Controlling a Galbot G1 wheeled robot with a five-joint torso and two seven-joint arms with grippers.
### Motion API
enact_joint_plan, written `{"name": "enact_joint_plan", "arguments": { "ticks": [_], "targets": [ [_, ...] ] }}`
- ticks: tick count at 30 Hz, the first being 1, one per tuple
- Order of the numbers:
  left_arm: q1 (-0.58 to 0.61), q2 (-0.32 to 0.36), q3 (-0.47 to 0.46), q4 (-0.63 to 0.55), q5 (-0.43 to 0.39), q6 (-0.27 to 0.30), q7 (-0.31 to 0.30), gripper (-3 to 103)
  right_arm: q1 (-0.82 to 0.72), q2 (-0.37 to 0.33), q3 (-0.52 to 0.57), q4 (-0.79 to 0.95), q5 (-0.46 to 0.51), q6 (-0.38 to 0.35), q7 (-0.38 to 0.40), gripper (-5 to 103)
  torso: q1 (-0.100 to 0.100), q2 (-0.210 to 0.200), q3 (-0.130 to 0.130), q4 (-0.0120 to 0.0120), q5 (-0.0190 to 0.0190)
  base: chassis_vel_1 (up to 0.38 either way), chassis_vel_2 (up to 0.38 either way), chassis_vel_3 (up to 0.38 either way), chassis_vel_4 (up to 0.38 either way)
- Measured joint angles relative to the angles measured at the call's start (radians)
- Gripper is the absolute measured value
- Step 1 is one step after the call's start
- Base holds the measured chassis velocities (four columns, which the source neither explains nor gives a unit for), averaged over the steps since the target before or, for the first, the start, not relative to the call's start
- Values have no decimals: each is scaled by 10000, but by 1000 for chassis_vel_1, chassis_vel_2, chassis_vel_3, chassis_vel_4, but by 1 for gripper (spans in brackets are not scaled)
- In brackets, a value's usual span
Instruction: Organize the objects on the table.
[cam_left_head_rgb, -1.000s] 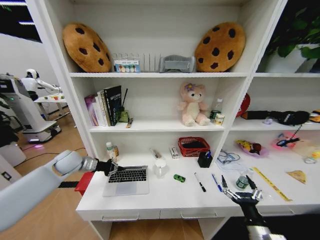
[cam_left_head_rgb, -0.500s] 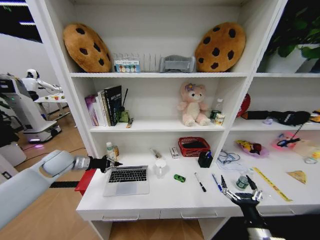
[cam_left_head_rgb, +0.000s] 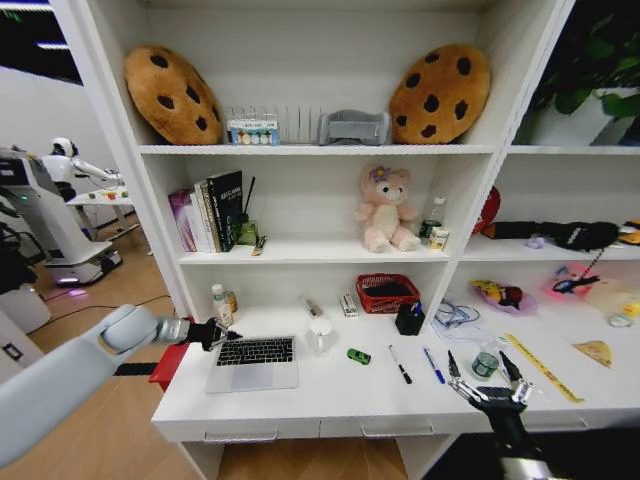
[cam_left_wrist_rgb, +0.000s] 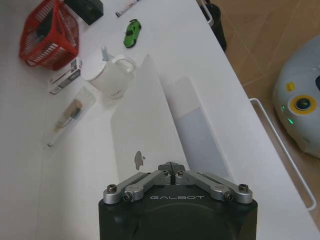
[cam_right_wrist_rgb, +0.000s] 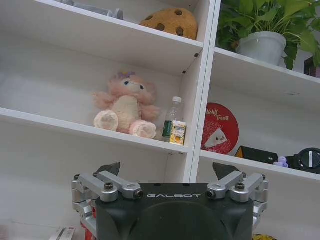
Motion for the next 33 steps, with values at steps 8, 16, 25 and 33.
{"name": "enact_joint_plan", "arguments": {
  "ticks": [8,16,25,33],
  "targets": [
    [456,-24,-272,-7,-555,-52,-920,0,0,48,8,-57,-2,42,-12,100,0,0,0,-3,-1,0,0,0,0],
    [2409,-111,-1059,-296,-3099,763,-6523,3,43,56,-112,-76,-76,29,-16,100,1,0,0,-4,-4,0,0,0,0],
    [4041,-563,-2388,-1072,-4814,2011,-9725,36,-40,-45,-6,31,-143,-491,647,100,-2,0,0,-3,-1,0,0,0,0],
    [4046,-1186,-2813,-1429,-6398,3290,-12401,63,87,-394,35,203,-29,-1636,2167,100,-1,0,0,-3,0,0,0,0,0]
  ]
}}
